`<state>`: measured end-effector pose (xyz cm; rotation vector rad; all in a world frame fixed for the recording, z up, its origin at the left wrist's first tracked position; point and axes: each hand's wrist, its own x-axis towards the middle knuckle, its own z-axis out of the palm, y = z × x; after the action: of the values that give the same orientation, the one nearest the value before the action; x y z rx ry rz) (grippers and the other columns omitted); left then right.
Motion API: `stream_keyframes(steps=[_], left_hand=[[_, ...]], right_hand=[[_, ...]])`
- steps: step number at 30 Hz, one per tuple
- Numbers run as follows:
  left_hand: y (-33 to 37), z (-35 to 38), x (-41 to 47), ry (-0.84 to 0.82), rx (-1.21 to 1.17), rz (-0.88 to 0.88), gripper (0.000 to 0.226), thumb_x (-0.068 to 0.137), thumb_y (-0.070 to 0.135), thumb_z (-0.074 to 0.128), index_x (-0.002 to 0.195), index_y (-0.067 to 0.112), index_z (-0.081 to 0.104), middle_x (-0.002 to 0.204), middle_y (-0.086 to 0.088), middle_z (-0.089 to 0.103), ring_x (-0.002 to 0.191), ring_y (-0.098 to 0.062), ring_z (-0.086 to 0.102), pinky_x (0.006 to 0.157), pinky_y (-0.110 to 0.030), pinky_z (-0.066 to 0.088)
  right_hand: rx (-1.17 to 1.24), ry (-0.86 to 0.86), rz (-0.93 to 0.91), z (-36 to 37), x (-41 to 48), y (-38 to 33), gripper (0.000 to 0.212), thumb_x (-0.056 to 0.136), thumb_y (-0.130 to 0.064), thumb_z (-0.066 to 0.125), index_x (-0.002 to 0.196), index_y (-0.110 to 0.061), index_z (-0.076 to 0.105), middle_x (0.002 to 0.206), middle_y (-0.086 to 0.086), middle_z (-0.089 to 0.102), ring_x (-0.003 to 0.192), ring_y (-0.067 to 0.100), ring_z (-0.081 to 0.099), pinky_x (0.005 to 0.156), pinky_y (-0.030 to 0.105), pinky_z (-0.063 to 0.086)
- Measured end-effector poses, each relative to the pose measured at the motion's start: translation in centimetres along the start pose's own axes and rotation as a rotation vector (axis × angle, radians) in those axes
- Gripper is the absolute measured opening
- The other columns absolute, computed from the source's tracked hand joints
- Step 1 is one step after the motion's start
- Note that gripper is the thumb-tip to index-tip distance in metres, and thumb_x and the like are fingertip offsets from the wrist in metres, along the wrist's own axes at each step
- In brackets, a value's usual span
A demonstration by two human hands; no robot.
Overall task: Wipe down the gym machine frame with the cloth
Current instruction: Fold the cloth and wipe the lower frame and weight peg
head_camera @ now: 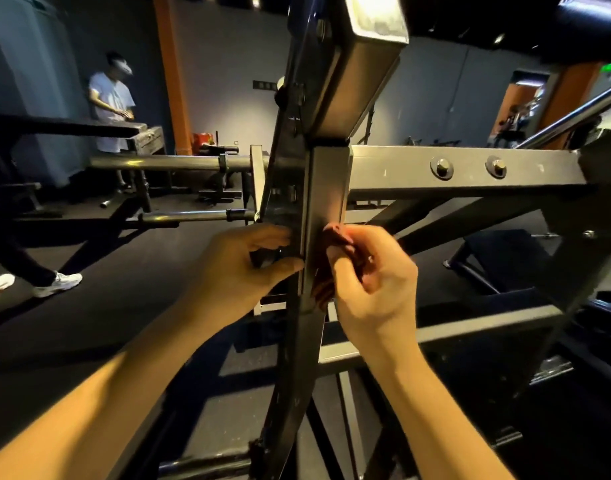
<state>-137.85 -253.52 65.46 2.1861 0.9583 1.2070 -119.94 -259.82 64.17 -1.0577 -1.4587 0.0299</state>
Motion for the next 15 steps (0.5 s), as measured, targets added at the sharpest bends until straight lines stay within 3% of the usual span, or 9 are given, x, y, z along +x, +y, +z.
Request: stream_keyframes(steps=[4, 7, 10, 15], left_hand=[[0.1, 0.1, 0.2, 0.045, 0.006, 0.061, 0.034, 0.085, 0.020, 0.077, 0.107, 0.043, 0.064, 0.104, 0.044, 0.064, 0.105, 0.018, 0.059, 0.085, 0.002, 0.040], [0.3, -0.2, 0.3, 0.045, -0.047, 0.060, 0.034, 0.084, 0.015, 0.077, 0.104, 0.041, 0.068, 0.106, 0.039, 0.067, 0.106, 0.017, 0.061, 0.086, 0.002, 0.040], [1.0, -0.7, 0.9, 0.072, -0.049, 0.077, 0.036, 0.084, 0.012, 0.078, 0.102, 0.042, 0.069, 0.105, 0.037, 0.069, 0.106, 0.015, 0.062, 0.087, 0.002, 0.040], [2.1, -1.6, 1.4, 0.134, -0.013, 0.088, 0.037, 0.084, 0.021, 0.077, 0.108, 0.045, 0.063, 0.111, 0.042, 0.063, 0.106, 0.019, 0.059, 0.089, -0.004, 0.042]], right_hand=[[0.054, -0.042, 0.043, 0.5, -0.5, -0.4, 0.024, 0.096, -0.030, 0.057, 0.111, -0.016, 0.070, 0.098, -0.008, 0.071, 0.096, 0.009, 0.070, 0.083, 0.032, 0.061], [0.041, 0.086, -0.130, -0.4, 5.2, -2.7, 0.012, 0.097, -0.011, 0.061, 0.103, -0.004, 0.068, 0.089, -0.004, 0.069, 0.083, 0.006, 0.070, 0.071, 0.017, 0.057], [0.022, 0.198, -0.204, -0.8, 7.6, -3.6, 0.004, 0.097, -0.004, 0.062, 0.096, -0.001, 0.065, 0.083, -0.009, 0.064, 0.078, 0.000, 0.067, 0.066, 0.009, 0.050], [-0.027, -0.003, 0.066, -0.3, 0.5, -0.9, 0.003, 0.096, -0.016, 0.063, 0.097, -0.019, 0.065, 0.088, -0.010, 0.068, 0.087, 0.005, 0.070, 0.075, 0.026, 0.061]])
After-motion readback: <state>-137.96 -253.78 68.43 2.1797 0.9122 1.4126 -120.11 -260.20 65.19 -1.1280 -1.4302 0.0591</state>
